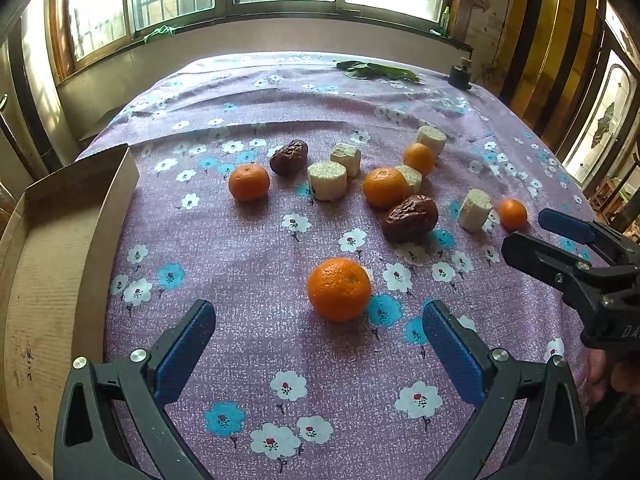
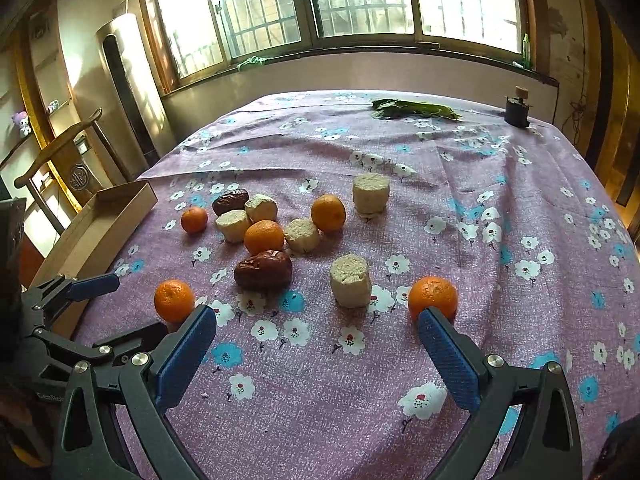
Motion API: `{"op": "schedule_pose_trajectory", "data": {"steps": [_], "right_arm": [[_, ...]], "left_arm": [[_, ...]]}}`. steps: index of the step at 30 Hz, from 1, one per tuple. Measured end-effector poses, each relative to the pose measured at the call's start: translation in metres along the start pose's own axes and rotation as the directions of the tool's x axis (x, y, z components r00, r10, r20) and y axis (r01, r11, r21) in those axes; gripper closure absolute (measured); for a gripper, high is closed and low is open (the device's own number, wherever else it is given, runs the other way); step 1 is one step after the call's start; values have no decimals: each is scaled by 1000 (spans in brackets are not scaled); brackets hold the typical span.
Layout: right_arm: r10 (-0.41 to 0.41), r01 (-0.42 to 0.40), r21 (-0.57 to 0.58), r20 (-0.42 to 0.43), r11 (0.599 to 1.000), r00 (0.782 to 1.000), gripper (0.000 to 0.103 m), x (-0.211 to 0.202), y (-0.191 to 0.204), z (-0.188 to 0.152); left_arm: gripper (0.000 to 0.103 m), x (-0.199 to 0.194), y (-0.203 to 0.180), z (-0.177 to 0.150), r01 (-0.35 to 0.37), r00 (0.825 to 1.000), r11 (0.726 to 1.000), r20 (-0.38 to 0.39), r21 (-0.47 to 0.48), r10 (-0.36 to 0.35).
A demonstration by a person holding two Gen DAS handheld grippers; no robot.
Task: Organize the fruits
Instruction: 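Move the left gripper toward the mandarin orange in front of it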
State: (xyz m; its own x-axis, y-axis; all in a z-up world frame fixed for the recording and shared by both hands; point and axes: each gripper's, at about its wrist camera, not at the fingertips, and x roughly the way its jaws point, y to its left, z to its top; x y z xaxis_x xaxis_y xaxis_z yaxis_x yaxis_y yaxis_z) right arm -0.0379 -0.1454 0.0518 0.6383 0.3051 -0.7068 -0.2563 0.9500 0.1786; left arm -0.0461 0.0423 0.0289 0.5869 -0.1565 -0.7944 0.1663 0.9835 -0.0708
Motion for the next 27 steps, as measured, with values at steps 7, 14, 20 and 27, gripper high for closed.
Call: {"op": "schedule_pose_trajectory", "data": {"steps": [7,14,20,27], "right_arm": [[35,-35,3,2,999,999,2,3,2,1],[36,-36,14,7,999,999,7,4,3,5],[28,-28,5,-4,1000,1000,7,9,8,7],[20,-20,0,-6,1000,1000,7,11,10,8]], "left_arm": [[0,11,1,-1,18,1000,1000,-6,10,-18],[0,19,5,3,12,1000,1000,-13,18,-12],[0,20,8,4,-1,1000,1000,-11,1,1],[0,19,9,3,0,1000,1000,-8,0,0]]}}
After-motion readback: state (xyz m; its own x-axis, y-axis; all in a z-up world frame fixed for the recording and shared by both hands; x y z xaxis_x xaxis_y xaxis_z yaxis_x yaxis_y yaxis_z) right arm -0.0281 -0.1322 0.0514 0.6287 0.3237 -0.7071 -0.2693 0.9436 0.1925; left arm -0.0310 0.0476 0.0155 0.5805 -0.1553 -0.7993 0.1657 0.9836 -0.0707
